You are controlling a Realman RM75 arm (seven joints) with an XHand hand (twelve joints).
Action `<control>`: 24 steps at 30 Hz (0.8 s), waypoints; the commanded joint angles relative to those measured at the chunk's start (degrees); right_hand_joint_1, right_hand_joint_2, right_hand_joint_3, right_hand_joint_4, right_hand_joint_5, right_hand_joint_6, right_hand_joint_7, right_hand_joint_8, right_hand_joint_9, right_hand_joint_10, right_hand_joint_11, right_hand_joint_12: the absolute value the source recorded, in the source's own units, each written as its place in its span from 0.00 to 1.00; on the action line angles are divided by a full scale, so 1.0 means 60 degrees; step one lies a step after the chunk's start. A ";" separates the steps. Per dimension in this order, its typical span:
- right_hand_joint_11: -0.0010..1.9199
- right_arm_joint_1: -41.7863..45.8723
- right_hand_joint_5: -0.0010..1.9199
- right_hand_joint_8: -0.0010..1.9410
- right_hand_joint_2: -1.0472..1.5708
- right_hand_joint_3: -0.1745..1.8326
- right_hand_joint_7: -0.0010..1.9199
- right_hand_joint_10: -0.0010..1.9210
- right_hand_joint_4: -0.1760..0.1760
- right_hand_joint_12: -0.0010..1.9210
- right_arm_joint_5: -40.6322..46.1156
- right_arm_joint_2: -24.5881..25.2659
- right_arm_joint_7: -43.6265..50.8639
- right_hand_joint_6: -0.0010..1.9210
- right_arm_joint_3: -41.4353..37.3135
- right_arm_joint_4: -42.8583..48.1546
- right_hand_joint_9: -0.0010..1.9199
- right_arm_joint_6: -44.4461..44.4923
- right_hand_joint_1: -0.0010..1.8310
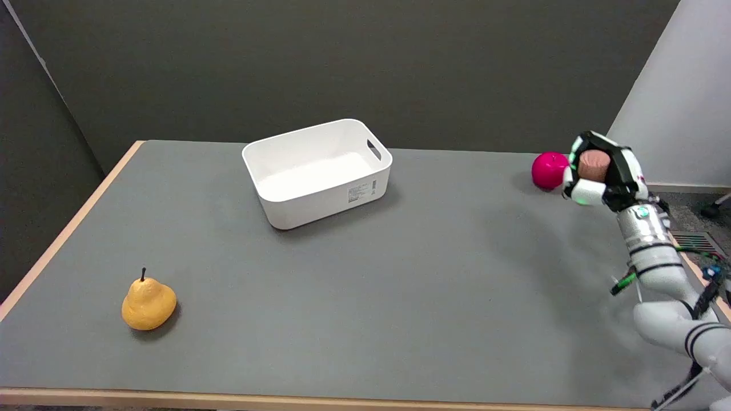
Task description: Place the wooden cylinder in the white box.
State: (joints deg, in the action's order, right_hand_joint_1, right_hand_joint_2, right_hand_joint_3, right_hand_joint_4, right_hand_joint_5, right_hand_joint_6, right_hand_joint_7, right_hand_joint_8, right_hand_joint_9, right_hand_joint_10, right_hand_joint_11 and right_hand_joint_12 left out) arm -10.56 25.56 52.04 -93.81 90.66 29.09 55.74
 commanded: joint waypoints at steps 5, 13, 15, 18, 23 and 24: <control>0.34 -0.2654 0.33 0.92 0.65 0.70 0.40 1.00 0.48 1.00 -0.1114 0.0077 0.0423 0.92 0.2151 0.2290 0.45 -0.0798 0.84; 0.34 -0.3877 0.34 0.92 0.66 0.68 0.39 1.00 0.48 1.00 -0.2187 0.1124 0.0473 0.92 0.2986 0.2858 0.44 -0.1925 0.84; 0.33 -0.4115 0.34 0.92 0.66 0.68 0.39 1.00 0.48 1.00 -0.2402 0.1345 0.0473 0.92 0.3164 0.2917 0.44 -0.2176 0.84; 0.33 -0.4494 0.34 0.92 0.66 0.67 0.38 1.00 0.48 1.00 -0.2778 0.1843 0.0473 0.92 0.3455 0.2886 0.43 -0.2634 0.84; 0.31 -0.5085 0.34 0.92 0.68 0.64 0.37 1.00 0.46 1.00 -0.3341 0.2737 0.0473 0.90 0.3690 0.2607 0.41 -0.3275 0.83; 0.32 -0.5168 0.33 0.92 0.67 0.66 0.38 1.00 0.45 1.00 -0.3383 0.2843 0.0477 0.91 0.3730 0.2541 0.43 -0.3339 0.83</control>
State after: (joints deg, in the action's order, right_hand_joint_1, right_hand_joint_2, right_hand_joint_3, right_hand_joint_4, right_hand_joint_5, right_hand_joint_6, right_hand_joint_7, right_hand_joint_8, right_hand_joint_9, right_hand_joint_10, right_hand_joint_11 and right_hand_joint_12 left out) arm -29.18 15.01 57.42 -91.74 104.86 42.38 46.71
